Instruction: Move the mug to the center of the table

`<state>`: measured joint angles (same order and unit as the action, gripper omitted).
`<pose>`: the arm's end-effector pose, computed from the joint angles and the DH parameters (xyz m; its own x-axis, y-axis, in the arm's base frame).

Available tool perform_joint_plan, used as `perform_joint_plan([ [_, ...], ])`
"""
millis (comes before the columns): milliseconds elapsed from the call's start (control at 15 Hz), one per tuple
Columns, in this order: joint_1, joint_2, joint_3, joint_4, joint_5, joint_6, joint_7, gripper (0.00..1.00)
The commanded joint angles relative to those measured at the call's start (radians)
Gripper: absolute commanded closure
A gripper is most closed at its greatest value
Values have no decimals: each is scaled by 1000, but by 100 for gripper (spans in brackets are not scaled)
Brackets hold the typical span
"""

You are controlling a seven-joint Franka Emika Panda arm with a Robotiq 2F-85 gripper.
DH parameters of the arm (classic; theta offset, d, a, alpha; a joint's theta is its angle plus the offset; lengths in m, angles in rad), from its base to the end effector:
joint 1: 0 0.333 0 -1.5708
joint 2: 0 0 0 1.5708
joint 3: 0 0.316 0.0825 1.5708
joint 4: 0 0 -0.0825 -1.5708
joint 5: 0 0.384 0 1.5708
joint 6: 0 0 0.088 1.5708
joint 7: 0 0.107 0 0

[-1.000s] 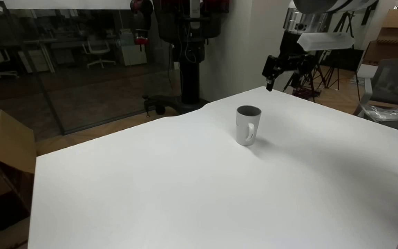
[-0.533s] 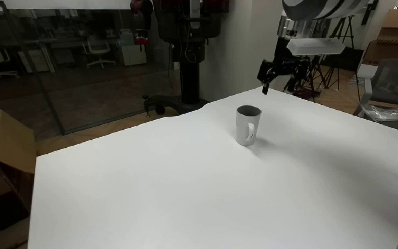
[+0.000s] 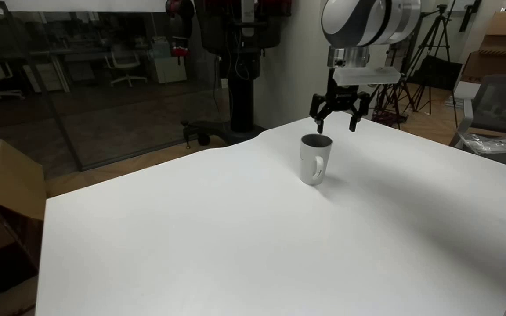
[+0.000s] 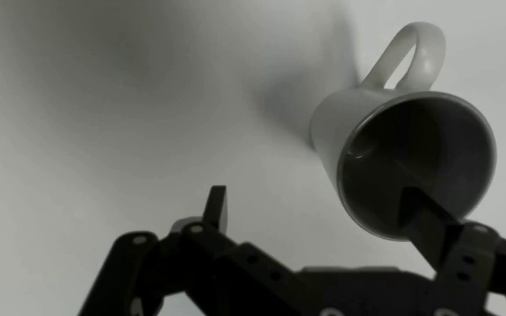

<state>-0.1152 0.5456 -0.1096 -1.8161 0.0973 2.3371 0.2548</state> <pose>0.6339 -0.1384 0.2380 0.8613 -0.5076 -0.0227 -0.5078 -0.8614 -0.0064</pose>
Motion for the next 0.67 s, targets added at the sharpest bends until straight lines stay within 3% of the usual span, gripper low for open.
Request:
perform_joint_plan([
  [0, 17, 95, -8, 147, 12, -99, 57, 0],
  [267, 26, 153, -9, 219, 7, -154, 74, 0],
  [333, 27, 164, -9, 233, 10, -162, 80, 25],
  [400, 28, 172, -8, 241, 10, -163, 79, 26],
  [600, 32, 193, -7, 265, 9, -171, 79, 49],
])
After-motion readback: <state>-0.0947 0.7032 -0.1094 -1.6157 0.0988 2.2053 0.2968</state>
